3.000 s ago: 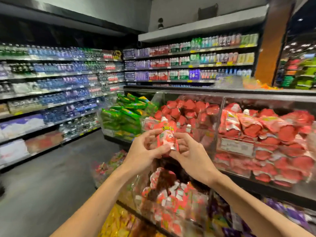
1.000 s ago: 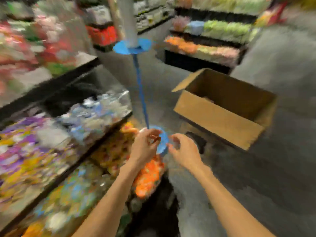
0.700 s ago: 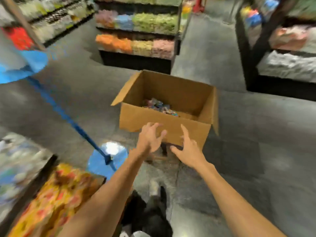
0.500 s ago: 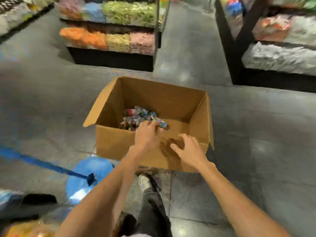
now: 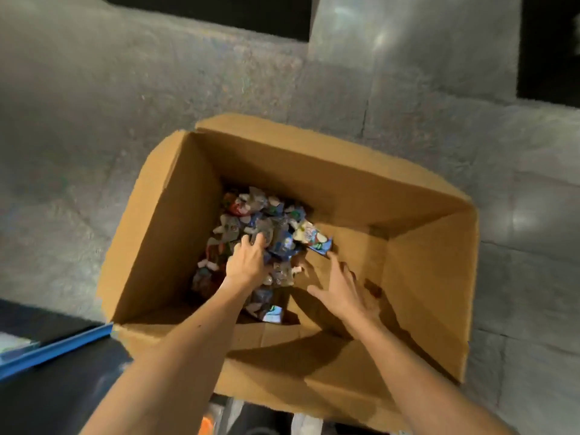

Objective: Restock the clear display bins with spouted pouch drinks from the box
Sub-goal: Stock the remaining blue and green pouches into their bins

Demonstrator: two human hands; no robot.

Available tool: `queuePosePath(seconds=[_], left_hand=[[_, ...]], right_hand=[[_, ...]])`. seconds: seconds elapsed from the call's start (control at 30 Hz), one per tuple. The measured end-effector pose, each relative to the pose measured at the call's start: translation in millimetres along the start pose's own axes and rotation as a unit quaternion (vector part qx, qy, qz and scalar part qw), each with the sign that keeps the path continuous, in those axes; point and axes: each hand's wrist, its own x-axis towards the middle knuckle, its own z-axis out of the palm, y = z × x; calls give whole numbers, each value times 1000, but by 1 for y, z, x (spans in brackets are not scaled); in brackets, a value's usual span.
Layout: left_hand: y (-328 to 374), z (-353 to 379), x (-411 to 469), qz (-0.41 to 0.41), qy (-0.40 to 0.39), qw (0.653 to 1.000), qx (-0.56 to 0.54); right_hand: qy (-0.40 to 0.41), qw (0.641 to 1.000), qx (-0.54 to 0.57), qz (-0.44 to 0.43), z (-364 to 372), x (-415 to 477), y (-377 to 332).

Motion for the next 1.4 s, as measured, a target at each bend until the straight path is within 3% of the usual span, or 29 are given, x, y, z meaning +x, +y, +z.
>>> queuePosePath(seconds=[0.13, 0.23, 0.33, 0.43, 0.67, 0.8, 0.9, 1.0, 1.1, 1.2, 1.3, 1.4], left_hand=[[-2, 19, 52, 49, -32, 998, 26], [-2, 36, 85, 125, -7, 980, 155], [-1, 53, 102, 148, 27, 960, 234], [6, 73, 111, 104, 44, 957, 269], [13, 85, 111, 69, 94, 971, 210], [11, 82, 108, 99, 133, 971, 171], [3, 78, 113, 173, 153, 959, 162], [2, 73, 112, 204, 73, 971, 102], [6, 58, 107, 219, -16, 974, -44], [14, 44, 95, 209, -32, 973, -93], [20, 37, 80, 160, 1, 975, -157], [26, 34, 69, 72, -5, 958, -279]], right_hand=[[0, 988, -119, -100, 4, 84, -21], [3, 949, -266, -172, 2, 140, -34], [-36, 903, -362, -228, -3, 177, -46], [-76, 886, -394, -231, -2, 194, -51], [0, 900, -378, -217, 16, 187, -42], [-23, 936, -297, -188, 19, 181, -35], [-52, 961, -220, -162, 16, 178, -25], [-64, 982, -119, -134, 16, 172, -10], [-99, 991, 87, -30, 10, 165, 0], [-143, 942, 295, 70, 4, 161, 6], [-178, 843, 478, 171, 3, 153, 18], [-261, 744, 568, 236, 11, 131, 26]])
